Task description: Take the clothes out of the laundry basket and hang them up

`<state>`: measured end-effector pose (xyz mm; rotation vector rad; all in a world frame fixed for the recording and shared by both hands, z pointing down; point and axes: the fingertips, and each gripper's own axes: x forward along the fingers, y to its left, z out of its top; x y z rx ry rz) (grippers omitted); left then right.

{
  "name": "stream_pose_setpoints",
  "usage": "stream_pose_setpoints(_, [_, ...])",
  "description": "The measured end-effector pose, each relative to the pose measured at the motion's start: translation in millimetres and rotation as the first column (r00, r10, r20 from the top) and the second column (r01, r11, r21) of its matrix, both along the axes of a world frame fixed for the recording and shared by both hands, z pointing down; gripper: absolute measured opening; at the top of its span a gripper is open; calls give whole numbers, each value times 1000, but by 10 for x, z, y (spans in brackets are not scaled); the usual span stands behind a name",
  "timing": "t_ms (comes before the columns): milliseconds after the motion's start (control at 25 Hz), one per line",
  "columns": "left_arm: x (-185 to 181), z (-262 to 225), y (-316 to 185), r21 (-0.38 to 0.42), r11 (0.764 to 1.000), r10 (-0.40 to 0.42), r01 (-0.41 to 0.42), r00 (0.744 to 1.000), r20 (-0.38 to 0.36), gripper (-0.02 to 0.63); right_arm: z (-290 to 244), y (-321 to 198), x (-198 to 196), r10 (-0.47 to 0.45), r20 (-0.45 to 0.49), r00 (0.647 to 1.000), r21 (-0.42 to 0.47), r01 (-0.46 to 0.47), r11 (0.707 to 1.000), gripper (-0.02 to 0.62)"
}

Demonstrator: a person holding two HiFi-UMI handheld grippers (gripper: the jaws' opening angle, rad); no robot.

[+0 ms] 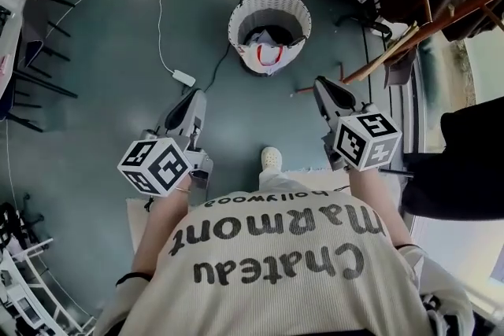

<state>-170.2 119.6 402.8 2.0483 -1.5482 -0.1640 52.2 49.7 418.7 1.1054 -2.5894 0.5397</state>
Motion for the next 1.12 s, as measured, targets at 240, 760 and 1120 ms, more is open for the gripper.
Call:
stream_pose_setpoints(240, [58,-136,-699,38,999,-26,25,1000,12,9,-186,-784,-94,-49,48,998,36,47,998,31])
stream_pose_setpoints(760, [92,732,-1328,-162,987,11,-16,1000,-29,9,875,-1333,-139,-15,14,1000,-224,18,974,31])
stream_pose_setpoints(1120, [-116,884,-2158,-159,984,76,-86,995,-68,9,1012,-1928,-290,59,-13,998,-263,-60,963,31])
